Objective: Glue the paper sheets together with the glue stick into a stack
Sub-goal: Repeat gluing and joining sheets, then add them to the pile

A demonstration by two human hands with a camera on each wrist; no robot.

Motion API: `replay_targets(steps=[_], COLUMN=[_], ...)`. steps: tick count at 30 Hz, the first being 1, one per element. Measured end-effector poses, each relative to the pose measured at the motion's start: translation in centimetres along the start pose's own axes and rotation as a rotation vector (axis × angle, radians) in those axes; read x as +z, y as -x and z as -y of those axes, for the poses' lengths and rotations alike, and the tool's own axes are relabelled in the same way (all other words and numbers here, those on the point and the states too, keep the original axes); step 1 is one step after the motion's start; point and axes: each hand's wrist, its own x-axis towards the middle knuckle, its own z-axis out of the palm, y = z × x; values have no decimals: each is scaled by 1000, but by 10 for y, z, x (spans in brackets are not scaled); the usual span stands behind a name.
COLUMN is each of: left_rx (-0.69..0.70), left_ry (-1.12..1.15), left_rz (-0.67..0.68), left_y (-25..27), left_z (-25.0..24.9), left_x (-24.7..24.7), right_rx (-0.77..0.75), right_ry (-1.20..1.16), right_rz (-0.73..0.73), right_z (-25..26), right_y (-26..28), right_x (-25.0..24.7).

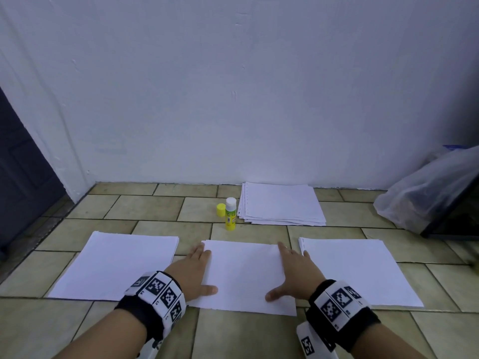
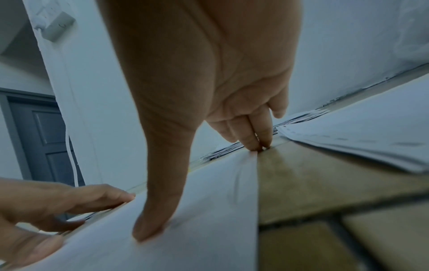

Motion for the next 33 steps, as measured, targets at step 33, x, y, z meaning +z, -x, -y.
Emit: replay_targets(steps=[33], left_rx=[-28], left_ry=[-145], left_rz=[120], left_y=[-10], left_z=[2], left_x=[-12], right_rx=[31], right_ry=[-984], right_rz=[-519], right_z=[-98], right_y=[-38], right_x=[-122])
